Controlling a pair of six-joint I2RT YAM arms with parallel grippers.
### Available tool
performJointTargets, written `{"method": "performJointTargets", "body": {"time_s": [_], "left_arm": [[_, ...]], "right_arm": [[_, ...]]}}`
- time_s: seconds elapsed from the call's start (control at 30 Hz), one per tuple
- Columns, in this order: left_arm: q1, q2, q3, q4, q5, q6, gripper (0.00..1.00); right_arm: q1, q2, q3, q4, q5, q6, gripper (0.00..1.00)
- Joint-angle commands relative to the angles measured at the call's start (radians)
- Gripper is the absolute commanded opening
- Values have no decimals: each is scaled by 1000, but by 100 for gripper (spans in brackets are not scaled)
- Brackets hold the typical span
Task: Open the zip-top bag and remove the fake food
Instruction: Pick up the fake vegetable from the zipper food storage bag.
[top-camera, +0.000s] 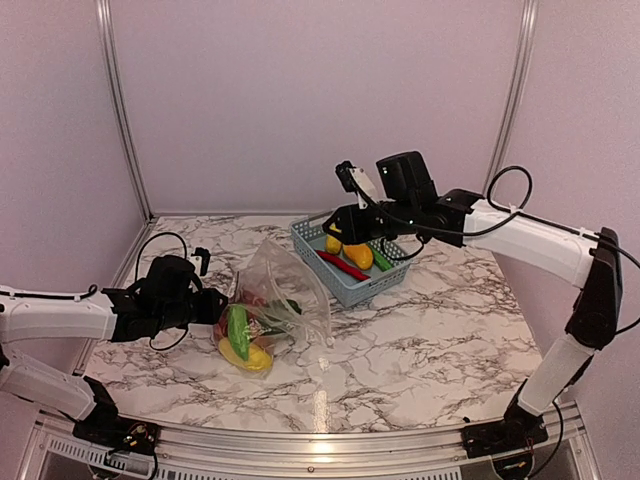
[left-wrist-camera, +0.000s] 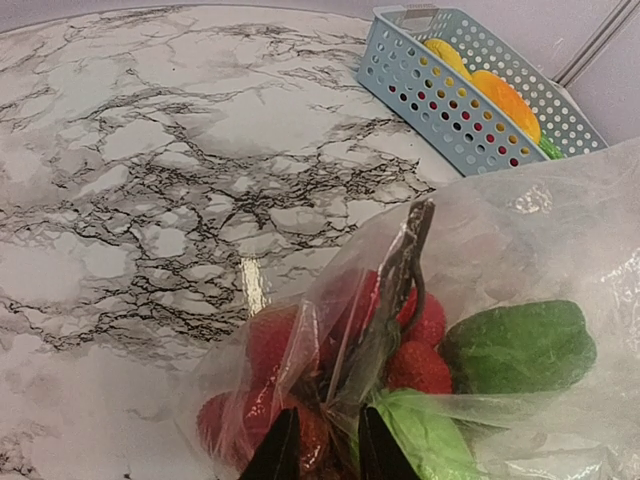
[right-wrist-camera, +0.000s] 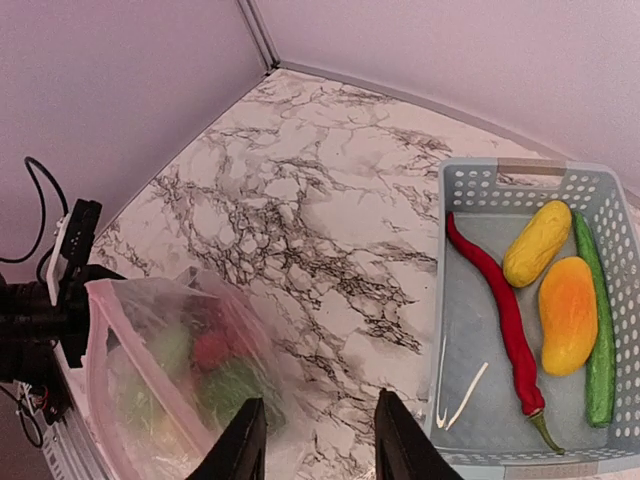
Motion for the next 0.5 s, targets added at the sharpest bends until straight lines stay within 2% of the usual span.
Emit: {"method": "performJointTargets", "body": {"time_s": [0.0, 0.2, 0.47], "left_arm": [[4, -28, -12, -8, -11, -5, 22], [3, -23, -6, 2, 4, -5, 22], [3, -13, -6, 15, 24, -13, 22]], "right_arm": [[79, -88, -46, -77, -4, -73, 35], [167, -86, -76, -106, -23, -100, 35], [171, 42, -72, -67, 13, -95, 29]]}}
